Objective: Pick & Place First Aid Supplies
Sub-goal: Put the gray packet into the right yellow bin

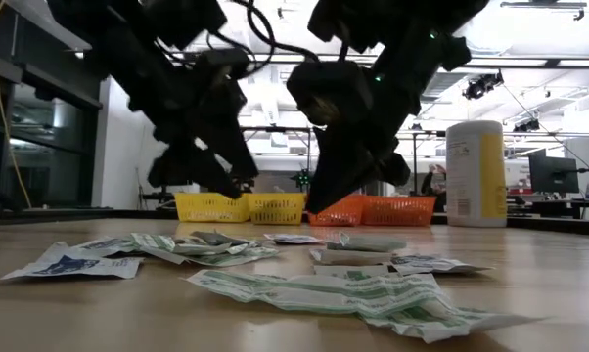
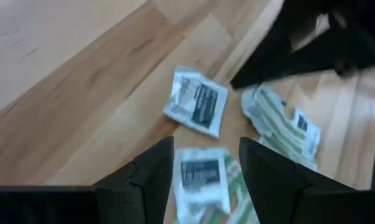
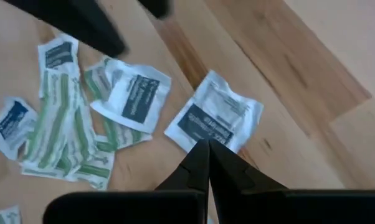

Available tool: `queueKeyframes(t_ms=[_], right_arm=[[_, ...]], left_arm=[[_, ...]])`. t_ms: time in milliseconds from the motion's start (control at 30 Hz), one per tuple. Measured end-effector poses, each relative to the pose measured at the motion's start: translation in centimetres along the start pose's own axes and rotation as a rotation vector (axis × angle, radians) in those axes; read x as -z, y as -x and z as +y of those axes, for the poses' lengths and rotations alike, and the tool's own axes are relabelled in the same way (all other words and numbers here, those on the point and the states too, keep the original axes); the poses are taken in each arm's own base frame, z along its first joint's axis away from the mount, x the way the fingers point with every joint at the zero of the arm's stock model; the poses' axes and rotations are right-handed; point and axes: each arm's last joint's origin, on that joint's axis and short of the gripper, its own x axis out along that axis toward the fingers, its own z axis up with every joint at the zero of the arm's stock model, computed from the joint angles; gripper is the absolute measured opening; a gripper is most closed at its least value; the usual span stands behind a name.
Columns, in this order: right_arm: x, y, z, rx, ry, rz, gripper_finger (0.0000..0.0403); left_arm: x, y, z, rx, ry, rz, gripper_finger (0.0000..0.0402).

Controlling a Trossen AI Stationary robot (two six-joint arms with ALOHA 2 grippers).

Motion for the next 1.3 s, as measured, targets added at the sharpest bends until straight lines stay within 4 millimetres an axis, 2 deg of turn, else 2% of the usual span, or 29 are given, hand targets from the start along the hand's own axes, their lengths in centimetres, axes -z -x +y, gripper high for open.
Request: queueKeyframes(t_ms=[167,367,567,1100,1300], right_arm=[[0.7,-0.3,-0.3,-0.019,-0.003,-0.008,0.0000],[2.3,-1.1,-1.6,-0.039,-0.055,-0.010,0.0000],[2.3,-1.2,-1.6,-0.070,-0.076,-0.031,0.0000],[2.4,-1.2,-1.7,-0.060,-0.052,-0.027,0.0000],[2.9,-2.3,-1.9,-0.054,-0.048,-0.013,0.0000]], left_arm=[[-0.6,-1.1,0.8,0.019,0.018,0.014,0.0181],[-0.8,-1.8,1.4,0.011,0.030,0.009,0.0181],[-0.5,-2.6,1.9,-0.007,0.035,0.033,0.0181],[-0.7,-2.6,2.1,-0.029,0.046,0.011,0.0181],[-0.7,-2.8,2.1,-0.031,0.050,0.008,0.0181]])
